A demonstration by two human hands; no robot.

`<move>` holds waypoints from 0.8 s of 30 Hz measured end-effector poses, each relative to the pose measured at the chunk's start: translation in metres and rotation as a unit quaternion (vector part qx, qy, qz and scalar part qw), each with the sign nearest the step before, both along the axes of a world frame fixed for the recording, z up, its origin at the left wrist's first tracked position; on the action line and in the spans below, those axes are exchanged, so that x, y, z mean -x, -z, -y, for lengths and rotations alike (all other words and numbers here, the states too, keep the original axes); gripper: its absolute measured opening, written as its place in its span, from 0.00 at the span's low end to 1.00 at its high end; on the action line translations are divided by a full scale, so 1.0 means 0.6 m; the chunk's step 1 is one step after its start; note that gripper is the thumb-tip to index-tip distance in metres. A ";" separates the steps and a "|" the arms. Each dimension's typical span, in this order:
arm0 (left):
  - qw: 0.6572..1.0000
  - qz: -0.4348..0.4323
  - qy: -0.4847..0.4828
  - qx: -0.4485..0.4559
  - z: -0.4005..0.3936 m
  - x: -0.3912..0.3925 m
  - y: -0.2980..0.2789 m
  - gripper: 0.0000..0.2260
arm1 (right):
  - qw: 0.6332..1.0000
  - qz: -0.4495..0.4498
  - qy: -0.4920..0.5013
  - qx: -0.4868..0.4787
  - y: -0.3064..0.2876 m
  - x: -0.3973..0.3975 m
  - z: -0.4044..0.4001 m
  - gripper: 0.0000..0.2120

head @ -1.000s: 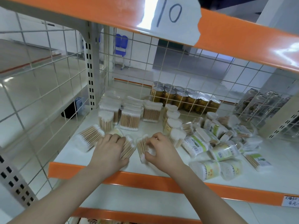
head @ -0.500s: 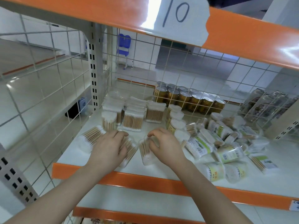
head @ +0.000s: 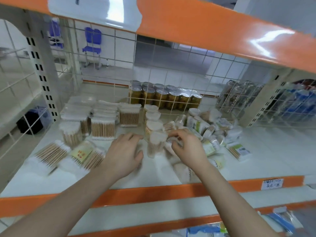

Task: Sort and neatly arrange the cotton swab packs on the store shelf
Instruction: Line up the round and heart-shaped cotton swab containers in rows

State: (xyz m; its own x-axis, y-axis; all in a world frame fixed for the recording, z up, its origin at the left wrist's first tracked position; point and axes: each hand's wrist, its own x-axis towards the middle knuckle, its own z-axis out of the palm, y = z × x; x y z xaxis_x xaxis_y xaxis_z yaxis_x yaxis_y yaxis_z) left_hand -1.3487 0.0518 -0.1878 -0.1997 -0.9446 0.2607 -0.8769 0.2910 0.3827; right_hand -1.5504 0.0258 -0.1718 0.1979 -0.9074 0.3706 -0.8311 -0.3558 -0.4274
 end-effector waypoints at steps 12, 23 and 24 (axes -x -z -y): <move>1.000 -0.013 0.006 -0.005 0.029 0.057 -0.009 0.27 | 0.993 -0.062 0.044 -0.090 0.030 0.064 0.024 0.21; 0.999 -0.032 0.009 0.036 0.059 0.069 0.014 0.24 | 0.975 -0.191 0.006 -0.115 0.044 0.052 0.050 0.30; 0.999 -0.031 0.009 0.036 0.060 0.070 0.015 0.23 | 0.971 -0.209 0.004 -0.117 0.045 0.049 0.051 0.30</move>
State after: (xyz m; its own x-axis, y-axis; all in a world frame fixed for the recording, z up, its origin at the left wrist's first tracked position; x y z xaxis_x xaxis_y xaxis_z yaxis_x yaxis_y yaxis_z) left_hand -1.3907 0.0157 -0.1967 -0.1975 -0.9194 0.3402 -0.8467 0.3349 0.4134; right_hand -1.5799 -0.0049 -0.1991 0.2785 -0.9594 0.0438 -0.9519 -0.2818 -0.1206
